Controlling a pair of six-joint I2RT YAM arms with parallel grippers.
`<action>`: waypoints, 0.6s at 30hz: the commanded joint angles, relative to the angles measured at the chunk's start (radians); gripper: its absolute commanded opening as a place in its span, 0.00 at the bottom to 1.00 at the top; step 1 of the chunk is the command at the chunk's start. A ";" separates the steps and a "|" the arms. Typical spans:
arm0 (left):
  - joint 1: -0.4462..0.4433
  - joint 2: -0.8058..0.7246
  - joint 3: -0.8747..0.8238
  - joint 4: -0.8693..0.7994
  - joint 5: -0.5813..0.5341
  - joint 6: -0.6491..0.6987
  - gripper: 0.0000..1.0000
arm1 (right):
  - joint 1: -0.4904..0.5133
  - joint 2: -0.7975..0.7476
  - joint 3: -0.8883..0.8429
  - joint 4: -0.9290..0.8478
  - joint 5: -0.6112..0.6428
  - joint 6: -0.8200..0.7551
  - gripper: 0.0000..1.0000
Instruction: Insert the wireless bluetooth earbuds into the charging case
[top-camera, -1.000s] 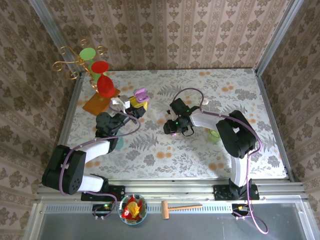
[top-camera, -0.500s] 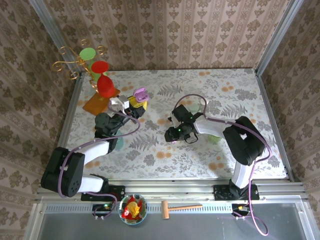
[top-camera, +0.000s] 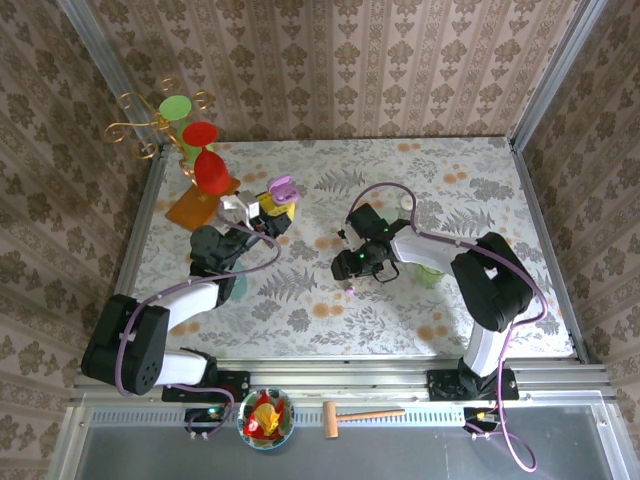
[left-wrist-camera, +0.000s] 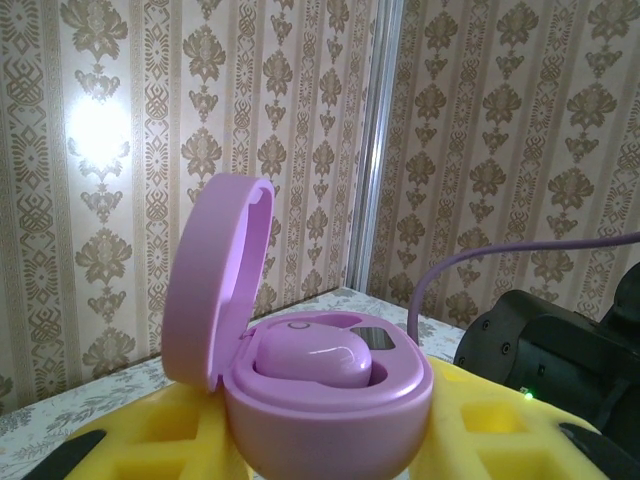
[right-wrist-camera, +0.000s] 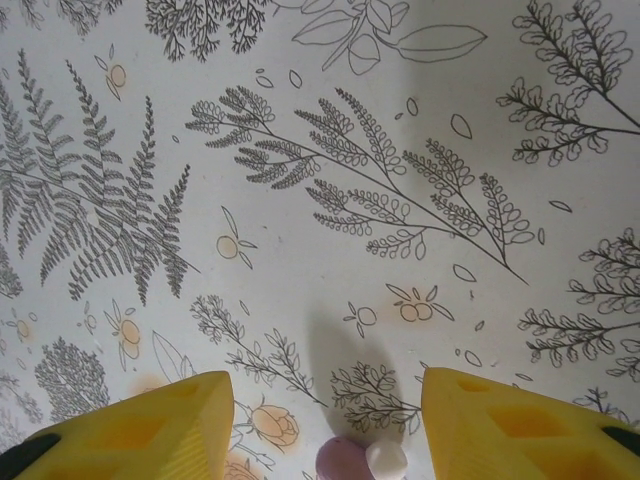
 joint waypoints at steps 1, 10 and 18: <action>-0.003 -0.010 0.006 0.024 0.009 -0.008 0.21 | 0.031 -0.065 0.014 -0.088 0.097 -0.089 0.52; 0.019 -0.021 0.014 -0.013 -0.001 0.008 0.21 | 0.203 -0.125 0.020 -0.224 0.483 -0.342 0.43; 0.030 -0.023 0.017 -0.019 0.007 0.006 0.21 | 0.305 0.032 0.205 -0.457 0.600 -0.426 0.38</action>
